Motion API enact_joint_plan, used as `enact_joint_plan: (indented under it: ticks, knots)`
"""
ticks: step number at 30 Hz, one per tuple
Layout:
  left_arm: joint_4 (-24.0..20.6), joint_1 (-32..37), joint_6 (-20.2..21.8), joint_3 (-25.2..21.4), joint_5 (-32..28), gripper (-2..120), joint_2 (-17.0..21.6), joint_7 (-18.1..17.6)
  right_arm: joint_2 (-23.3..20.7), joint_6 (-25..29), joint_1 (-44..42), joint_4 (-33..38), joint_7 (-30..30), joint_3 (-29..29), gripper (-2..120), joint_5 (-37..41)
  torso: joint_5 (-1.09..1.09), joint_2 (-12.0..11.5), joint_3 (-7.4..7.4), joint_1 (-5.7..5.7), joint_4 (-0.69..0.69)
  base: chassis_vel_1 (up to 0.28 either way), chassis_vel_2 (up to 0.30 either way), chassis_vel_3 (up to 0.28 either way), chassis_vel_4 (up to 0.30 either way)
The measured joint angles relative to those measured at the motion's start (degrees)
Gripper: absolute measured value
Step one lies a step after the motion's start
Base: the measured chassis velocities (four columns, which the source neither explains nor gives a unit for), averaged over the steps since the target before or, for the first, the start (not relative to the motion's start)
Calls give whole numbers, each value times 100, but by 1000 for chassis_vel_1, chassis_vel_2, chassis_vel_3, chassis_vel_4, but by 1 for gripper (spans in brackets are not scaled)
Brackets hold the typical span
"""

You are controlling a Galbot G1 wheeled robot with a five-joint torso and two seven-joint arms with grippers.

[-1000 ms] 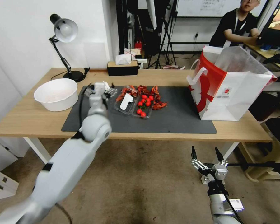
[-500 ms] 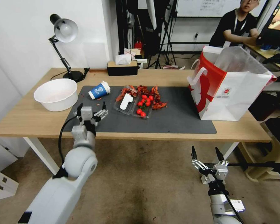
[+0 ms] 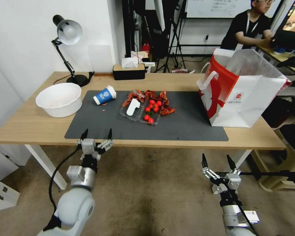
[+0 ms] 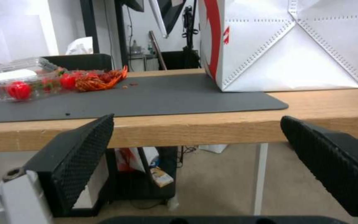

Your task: Pick up the trash from the table and place it into the takeout bag.

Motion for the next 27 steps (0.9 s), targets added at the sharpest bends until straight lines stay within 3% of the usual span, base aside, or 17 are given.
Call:
enact_joint_plan:
  ticks: [6, 16, 22, 23, 27]
  knots:
    - [-28, 375, -194, -56, 155, 100, -150, 212, 20, 31, -27, -1, -12, -7, 100, 0, 0, 0, 0, 0, 0, 0, 0, 0, 0]
    - [142, 304, -296, -216, 11, 100, -109, 416, 55, 78, -27, -45, -29, -15, 100, -12, 0, 0, 0, 0, 0, 0, 0, 0, 0]
    - [362, -200, -298, -296, -143, 100, 161, 619, 62, 79, -16, -53, -33, -16, 100, -19, -1, 0, 0, 0, 0, 0, 0, 0, 0]
    - [498, -610, -257, -314, -217, 100, 369, 715, 76, 77, -9, -68, -36, -21, 100, -24, 0, 0, 0, 0, -1, 0, 0, 0, 0]
    - [739, -1171, -65, -221, -398, 100, 674, 823, 73, 65, 7, -96, -39, -27, 100, -27, 0, -1, 0, 0, 0, 0, 0, 0, 0]
